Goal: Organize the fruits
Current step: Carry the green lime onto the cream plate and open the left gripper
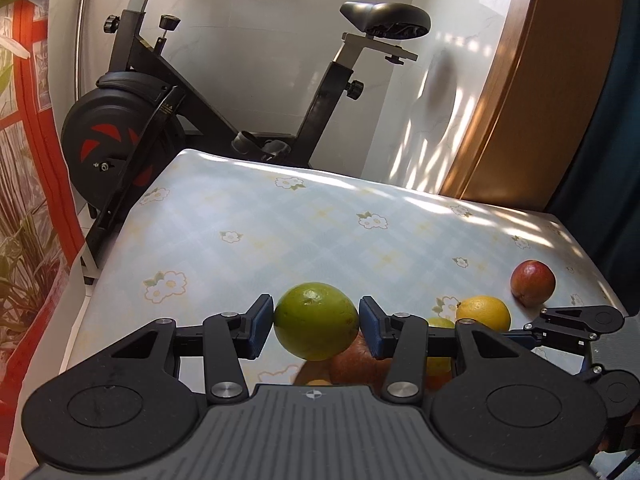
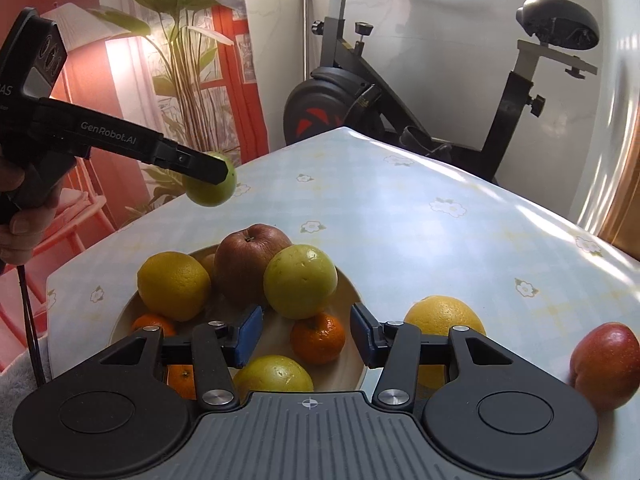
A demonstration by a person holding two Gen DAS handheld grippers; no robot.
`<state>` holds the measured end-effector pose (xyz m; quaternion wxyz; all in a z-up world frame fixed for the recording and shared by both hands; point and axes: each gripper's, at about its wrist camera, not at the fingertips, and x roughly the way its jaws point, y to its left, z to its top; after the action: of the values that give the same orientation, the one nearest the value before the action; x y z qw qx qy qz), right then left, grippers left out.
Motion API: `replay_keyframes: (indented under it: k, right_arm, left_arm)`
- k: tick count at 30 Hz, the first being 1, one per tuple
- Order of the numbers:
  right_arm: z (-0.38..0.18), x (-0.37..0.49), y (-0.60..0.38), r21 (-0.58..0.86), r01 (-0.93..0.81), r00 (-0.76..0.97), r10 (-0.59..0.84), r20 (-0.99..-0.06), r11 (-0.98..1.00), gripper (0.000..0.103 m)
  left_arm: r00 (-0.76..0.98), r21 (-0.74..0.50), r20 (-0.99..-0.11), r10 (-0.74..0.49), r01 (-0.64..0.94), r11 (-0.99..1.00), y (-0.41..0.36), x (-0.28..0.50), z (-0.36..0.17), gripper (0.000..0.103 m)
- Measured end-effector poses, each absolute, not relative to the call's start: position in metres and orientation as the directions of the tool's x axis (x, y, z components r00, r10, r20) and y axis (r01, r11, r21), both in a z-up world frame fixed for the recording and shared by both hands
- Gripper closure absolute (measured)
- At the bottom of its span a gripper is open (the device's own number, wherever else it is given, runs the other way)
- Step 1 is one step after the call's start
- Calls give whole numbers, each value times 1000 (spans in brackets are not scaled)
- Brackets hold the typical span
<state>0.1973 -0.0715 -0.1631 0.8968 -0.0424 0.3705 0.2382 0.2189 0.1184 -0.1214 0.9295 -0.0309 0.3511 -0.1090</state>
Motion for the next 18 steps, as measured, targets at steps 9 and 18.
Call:
replay_keyframes:
  k: [9, 18]
  right_arm:
    - [-158, 176, -90, 128, -409, 646, 385, -659, 904, 58]
    - [-152, 158, -115, 146, -376, 676, 379, -632, 915, 58]
  left_arm:
    - [691, -108, -675, -260, 257, 960, 83, 184, -126, 53]
    - [642, -77, -724, -252, 287, 955, 50, 191, -149, 53]
